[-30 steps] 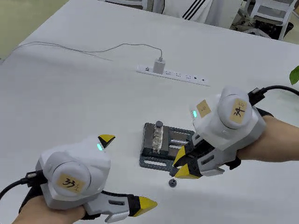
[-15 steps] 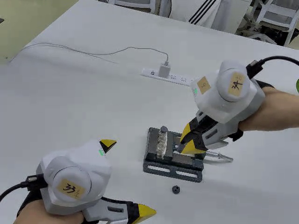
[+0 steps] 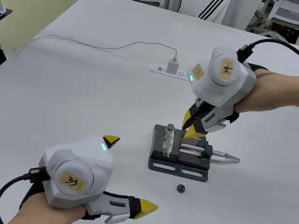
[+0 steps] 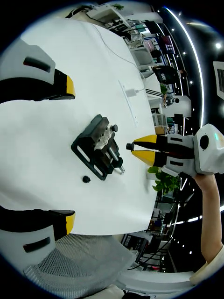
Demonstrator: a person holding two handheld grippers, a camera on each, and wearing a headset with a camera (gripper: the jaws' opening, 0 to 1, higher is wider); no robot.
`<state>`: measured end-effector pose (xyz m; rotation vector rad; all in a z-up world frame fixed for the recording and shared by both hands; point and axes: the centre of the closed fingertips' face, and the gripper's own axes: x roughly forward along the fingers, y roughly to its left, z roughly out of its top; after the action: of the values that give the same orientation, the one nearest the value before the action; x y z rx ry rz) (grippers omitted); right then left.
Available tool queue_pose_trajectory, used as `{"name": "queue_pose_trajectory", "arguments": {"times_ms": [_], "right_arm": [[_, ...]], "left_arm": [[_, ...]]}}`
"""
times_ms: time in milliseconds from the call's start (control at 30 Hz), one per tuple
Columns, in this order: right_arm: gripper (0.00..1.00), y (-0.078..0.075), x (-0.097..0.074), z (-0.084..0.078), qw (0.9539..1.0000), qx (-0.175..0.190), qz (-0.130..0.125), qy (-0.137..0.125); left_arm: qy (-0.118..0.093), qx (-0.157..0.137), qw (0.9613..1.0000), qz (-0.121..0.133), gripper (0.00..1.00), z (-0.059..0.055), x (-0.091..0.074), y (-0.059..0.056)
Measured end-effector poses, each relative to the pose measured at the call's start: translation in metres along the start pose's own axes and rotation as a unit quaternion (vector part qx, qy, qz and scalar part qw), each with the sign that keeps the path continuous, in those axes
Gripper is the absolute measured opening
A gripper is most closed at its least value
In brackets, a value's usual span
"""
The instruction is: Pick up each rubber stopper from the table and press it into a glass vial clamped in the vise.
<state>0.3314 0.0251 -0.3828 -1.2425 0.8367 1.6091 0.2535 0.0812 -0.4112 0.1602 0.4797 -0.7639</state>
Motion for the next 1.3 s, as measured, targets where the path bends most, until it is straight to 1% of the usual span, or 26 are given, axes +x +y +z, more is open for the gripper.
{"name": "queue_pose_trajectory", "arguments": {"times_ms": [200, 367, 400, 433, 467, 500, 533, 600, 700, 867, 1033, 1100, 1200, 1300], "right_arm": [[0.05, -0.011, 0.013, -0.004, 0.9999, -0.008, 0.006, 0.010], [0.05, -0.019, 0.023, -0.004, 0.9998, -0.008, 0.010, 0.013], [0.05, -0.021, 0.025, -0.005, 0.9998, -0.009, 0.009, 0.015], [0.05, -0.028, 0.029, -0.007, 0.9997, -0.002, 0.001, 0.023], [0.05, -0.033, 0.030, -0.008, 0.9996, 0.004, -0.005, 0.026], [0.05, -0.035, 0.032, -0.007, 0.9998, 0.009, -0.003, 0.020], [0.05, -0.034, 0.033, -0.007, 0.9998, 0.011, 0.003, 0.018], [0.05, -0.037, 0.037, -0.009, 0.9997, 0.009, 0.005, 0.023], [0.05, -0.038, 0.039, -0.010, 0.9996, 0.015, 0.009, 0.024], [0.05, -0.036, 0.043, -0.010, 0.9995, 0.013, 0.014, 0.025], [0.05, -0.035, 0.045, -0.008, 0.9995, 0.017, 0.016, 0.024], [0.05, -0.035, 0.048, -0.010, 0.9993, 0.011, 0.015, 0.031], [0.05, -0.036, 0.050, -0.008, 0.9994, 0.017, 0.013, 0.028], [0.05, -0.035, 0.051, -0.008, 0.9993, 0.017, 0.013, 0.031]], "left_arm": [[0.004, -0.007, 1.0000, -0.003, 0.99, -0.003, 0.003, 0.002], [0.005, -0.010, 0.9999, -0.002, 0.99, -0.003, 0.004, 0.005], [0.006, -0.010, 0.9999, -0.002, 0.99, -0.004, 0.005, 0.005], [0.007, -0.011, 0.9999, -0.001, 0.99, -0.004, 0.005, 0.007], [0.006, -0.012, 0.9999, -0.001, 0.99, -0.004, 0.005, 0.007], [0.006, -0.013, 0.9999, 0.000, 0.99, -0.004, 0.006, 0.008], [0.006, -0.013, 0.9999, 0.000, 0.99, -0.004, 0.006, 0.009], [0.008, -0.016, 0.9998, 0.000, 0.99, -0.006, 0.006, 0.010], [0.009, -0.019, 0.9998, 0.002, 0.99, -0.007, 0.007, 0.012], [0.011, -0.024, 0.9997, 0.000, 0.99, -0.011, 0.008, 0.011], [0.012, -0.029, 0.9995, -0.004, 0.99, -0.014, 0.009, 0.008], [0.012, -0.029, 0.9995, -0.005, 0.99, -0.015, 0.009, 0.008], [0.012, -0.032, 0.9994, -0.005, 0.99, -0.016, 0.009, 0.008], [0.013, -0.034, 0.9993, -0.005, 0.99, -0.017, 0.008, 0.008]]}}
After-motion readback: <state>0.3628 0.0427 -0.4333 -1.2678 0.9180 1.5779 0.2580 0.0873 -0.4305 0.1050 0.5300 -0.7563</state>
